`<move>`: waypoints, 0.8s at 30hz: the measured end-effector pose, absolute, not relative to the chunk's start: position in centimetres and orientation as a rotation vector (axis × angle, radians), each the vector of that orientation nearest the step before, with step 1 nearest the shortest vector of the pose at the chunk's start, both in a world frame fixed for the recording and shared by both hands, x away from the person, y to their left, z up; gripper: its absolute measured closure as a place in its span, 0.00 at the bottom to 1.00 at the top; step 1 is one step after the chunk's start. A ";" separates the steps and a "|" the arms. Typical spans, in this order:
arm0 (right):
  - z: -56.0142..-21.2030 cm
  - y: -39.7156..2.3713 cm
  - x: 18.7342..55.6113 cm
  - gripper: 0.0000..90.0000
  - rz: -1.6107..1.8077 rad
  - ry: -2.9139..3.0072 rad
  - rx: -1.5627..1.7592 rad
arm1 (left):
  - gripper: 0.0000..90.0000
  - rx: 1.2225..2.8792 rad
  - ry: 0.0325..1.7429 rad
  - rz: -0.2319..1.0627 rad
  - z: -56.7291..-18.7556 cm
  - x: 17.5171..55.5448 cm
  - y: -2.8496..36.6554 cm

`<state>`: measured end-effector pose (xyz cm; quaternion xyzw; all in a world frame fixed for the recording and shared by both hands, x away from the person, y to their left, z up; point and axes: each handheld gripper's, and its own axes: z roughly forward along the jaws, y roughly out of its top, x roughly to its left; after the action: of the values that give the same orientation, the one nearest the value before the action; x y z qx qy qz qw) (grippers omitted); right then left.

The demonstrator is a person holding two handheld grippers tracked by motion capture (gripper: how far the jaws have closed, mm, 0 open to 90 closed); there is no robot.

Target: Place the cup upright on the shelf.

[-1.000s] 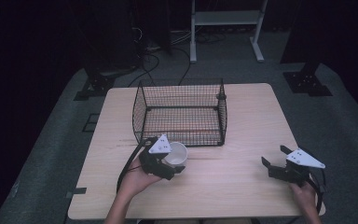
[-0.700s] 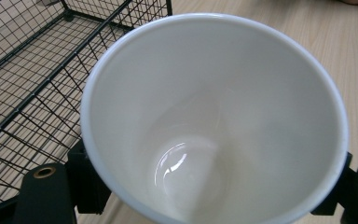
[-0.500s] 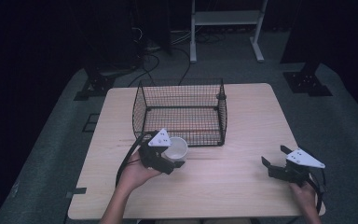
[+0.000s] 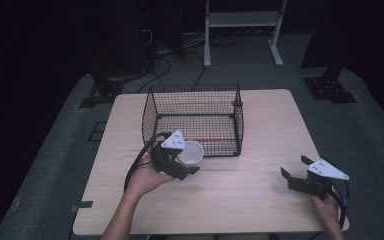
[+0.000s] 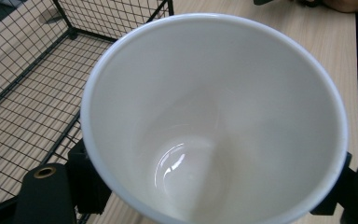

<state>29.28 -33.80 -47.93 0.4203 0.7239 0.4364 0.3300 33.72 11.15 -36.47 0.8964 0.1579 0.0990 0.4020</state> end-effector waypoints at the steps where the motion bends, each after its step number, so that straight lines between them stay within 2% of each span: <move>1: -47.9 -33.8 29.3 0.15 1.142 1.893 1.099 | 0.23 2.263 0.401 0.248 -36.1 33.9 11.1; 24: -47.9 -33.8 29.3 0.15 1.144 1.892 1.109 | 0.23 2.281 0.353 0.220 -32.9 36.1 10.5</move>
<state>29.31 -33.84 -47.92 0.4236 0.7225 0.4370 0.3279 36.09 10.48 -32.91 0.9017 0.1394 0.0870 0.4000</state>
